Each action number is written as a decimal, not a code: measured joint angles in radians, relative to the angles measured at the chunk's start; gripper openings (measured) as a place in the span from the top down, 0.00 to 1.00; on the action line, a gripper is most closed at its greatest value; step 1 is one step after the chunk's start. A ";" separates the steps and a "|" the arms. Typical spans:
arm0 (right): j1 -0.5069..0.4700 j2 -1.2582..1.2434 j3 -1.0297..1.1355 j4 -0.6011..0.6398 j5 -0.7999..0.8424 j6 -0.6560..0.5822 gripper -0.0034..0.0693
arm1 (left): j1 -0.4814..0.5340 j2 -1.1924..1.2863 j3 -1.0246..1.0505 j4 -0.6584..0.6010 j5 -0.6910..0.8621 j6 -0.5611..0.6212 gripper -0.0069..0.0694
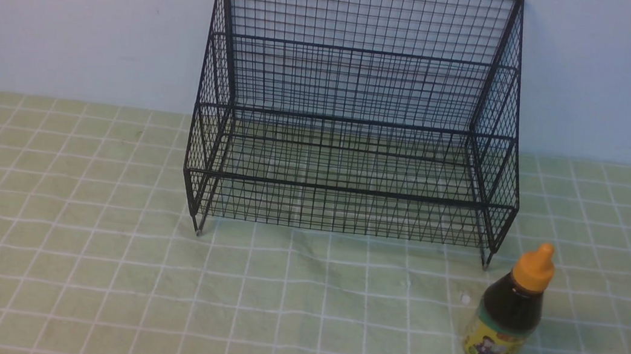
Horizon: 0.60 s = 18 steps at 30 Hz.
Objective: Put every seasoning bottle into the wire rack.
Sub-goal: Use the right arm to grab the condiment bottle closest to it
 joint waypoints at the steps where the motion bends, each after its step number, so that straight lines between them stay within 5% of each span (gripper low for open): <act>1: 0.000 0.065 -0.084 -0.034 0.092 -0.018 0.97 | 0.000 0.000 0.000 0.000 0.000 0.000 0.92; 6: 0.000 0.500 -0.568 -0.116 0.698 -0.130 0.97 | 0.000 0.000 0.000 0.000 0.000 0.000 0.92; 10: 0.000 0.794 -0.796 -0.130 1.017 -0.212 0.97 | 0.000 0.000 0.000 0.000 0.000 0.000 0.92; 18: 0.082 1.196 -1.050 -0.141 1.245 -0.298 0.97 | 0.000 0.000 0.000 0.000 0.000 0.000 0.92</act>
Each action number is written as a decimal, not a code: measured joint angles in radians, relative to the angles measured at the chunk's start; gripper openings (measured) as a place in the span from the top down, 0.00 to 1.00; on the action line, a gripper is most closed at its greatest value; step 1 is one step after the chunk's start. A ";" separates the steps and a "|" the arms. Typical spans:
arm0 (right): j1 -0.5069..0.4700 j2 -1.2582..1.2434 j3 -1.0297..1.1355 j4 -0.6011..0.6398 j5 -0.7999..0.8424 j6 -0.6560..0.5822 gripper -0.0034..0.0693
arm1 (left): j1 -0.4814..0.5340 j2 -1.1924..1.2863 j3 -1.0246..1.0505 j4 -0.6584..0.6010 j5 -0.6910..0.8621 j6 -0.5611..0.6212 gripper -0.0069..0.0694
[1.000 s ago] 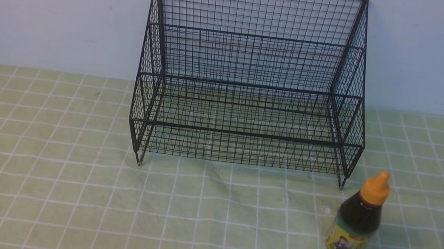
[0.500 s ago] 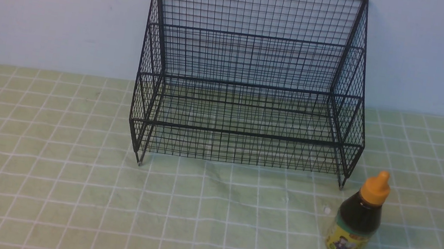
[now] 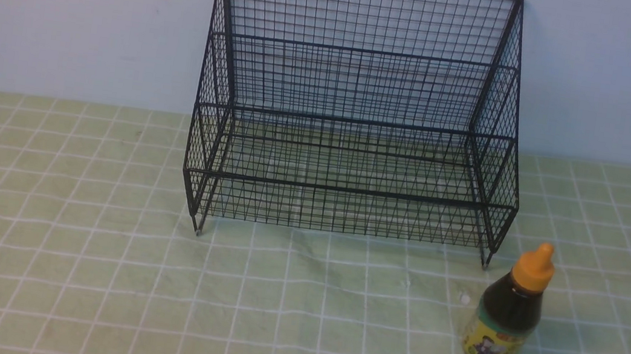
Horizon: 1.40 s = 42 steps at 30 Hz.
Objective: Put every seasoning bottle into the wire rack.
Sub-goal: Use the right arm to grab the condiment bottle closest to it
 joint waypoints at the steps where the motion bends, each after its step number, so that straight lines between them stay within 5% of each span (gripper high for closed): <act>1: 0.013 0.006 -0.003 -0.002 0.001 0.001 0.97 | 0.000 0.000 0.000 0.000 0.000 0.000 0.92; 7: 0.166 0.115 -0.011 -0.166 0.009 0.106 0.90 | 0.000 0.000 0.000 0.000 0.000 0.000 0.92; 11: 0.197 0.148 -0.011 -0.212 -0.004 0.141 0.73 | 0.000 0.000 0.000 0.000 0.000 0.000 0.92; 16: 0.197 0.217 -0.012 -0.216 -0.007 0.141 0.42 | 0.000 0.000 0.000 0.000 0.000 0.000 0.92; 22: 0.197 0.309 -0.012 -0.217 -0.013 0.141 0.22 | 0.000 0.000 0.000 0.000 0.000 0.000 0.92; 28: 0.197 0.376 -0.012 -0.218 0.002 0.140 0.30 | 0.000 0.000 0.000 0.000 0.000 0.000 0.92; 31: 0.197 0.387 -0.012 -0.221 0.018 0.119 0.56 | 0.000 0.000 0.000 0.000 0.000 0.000 0.92; 42: 0.197 0.269 -0.148 -0.218 0.067 0.052 0.55 | 0.000 0.000 0.000 0.000 0.000 0.000 0.92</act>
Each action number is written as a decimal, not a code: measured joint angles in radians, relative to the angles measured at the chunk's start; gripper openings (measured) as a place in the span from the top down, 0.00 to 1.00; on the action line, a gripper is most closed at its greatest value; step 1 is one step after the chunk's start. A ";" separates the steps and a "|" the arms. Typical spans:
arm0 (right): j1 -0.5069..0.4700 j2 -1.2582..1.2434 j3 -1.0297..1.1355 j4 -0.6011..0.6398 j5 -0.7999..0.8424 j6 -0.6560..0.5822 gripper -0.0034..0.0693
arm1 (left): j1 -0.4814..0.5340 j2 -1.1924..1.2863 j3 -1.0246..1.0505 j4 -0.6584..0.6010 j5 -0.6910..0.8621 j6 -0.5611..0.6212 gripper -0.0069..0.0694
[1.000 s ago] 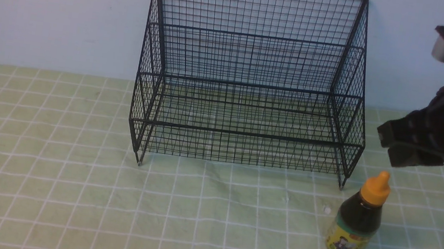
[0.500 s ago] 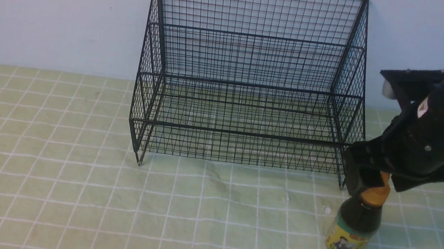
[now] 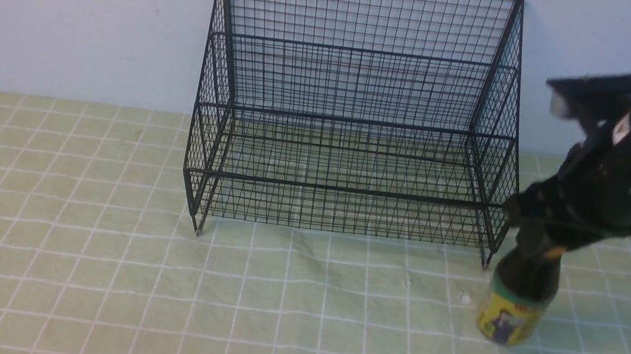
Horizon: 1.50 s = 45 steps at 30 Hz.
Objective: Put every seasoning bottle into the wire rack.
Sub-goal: Use the right arm to grab the condiment bottle closest to it, then use the right arm to put the condiment bottle back on the shelf
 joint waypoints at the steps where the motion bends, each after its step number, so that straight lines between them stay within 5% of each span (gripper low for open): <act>1: 0.000 -0.019 -0.030 0.002 0.003 0.000 0.55 | 0.000 0.000 0.000 0.000 0.000 0.000 0.92; 13: 0.000 0.085 -0.414 0.024 0.024 -0.030 0.55 | 0.000 0.000 0.000 0.000 0.000 0.000 0.92; 35: 0.000 0.446 -0.456 0.017 -0.012 -0.026 0.55 | 0.000 0.000 0.000 0.000 0.000 0.000 0.92; 42: 0.001 0.410 -0.465 0.019 -0.008 -0.026 0.24 | 0.000 0.000 0.000 0.000 0.000 0.000 0.92; 45: 0.001 0.313 -0.465 0.020 -0.008 -0.018 0.18 | 0.000 0.000 0.000 0.000 0.000 0.000 0.92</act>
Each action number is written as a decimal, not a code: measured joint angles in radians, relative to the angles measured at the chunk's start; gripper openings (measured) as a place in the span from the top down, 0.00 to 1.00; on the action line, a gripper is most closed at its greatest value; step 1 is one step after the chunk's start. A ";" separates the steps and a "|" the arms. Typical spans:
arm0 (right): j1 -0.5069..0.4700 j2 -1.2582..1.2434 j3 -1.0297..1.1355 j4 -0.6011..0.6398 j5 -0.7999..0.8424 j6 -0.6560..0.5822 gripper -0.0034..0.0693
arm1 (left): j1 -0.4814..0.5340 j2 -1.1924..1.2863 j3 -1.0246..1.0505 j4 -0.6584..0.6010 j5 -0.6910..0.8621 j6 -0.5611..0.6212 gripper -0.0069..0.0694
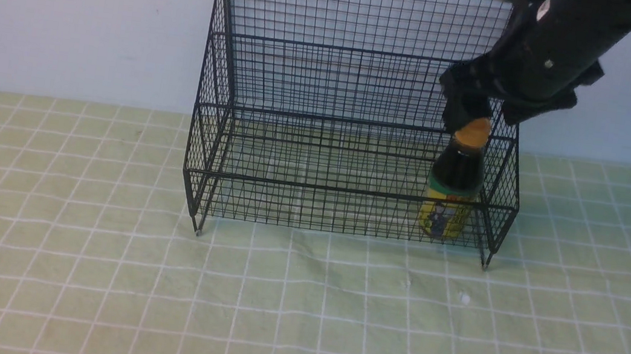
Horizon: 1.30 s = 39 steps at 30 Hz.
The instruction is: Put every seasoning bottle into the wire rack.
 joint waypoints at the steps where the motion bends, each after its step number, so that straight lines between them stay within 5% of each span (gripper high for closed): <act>1: 0.000 -0.024 0.000 0.000 0.000 0.007 0.18 | 0.000 0.000 0.000 0.000 0.000 0.000 0.92; 4: 0.000 -0.126 0.000 0.001 0.001 0.018 0.21 | 0.000 0.000 0.000 0.000 0.000 0.000 0.92; 8: 0.000 -0.331 -0.005 0.000 0.005 0.035 0.38 | 0.000 0.000 0.000 0.000 0.000 0.000 0.92; 10: 0.000 -0.509 0.013 -0.010 0.007 0.040 0.58 | 0.000 0.000 0.000 0.000 0.000 0.000 0.92; 17: 0.000 -0.941 0.321 -0.066 0.008 0.061 0.93 | 0.000 0.000 0.000 0.000 0.000 0.000 0.92; 20: 0.000 -1.110 0.487 -0.069 -0.053 0.066 0.96 | 0.000 0.000 0.000 0.000 0.000 0.000 0.92; 29: 0.000 -1.723 1.201 -0.060 -0.653 0.118 0.97 | 0.000 0.000 0.000 0.000 0.000 0.000 0.92; 39: 0.000 -1.846 1.432 -0.060 -0.845 0.169 0.97 | 0.000 0.000 0.000 0.000 0.000 0.000 0.92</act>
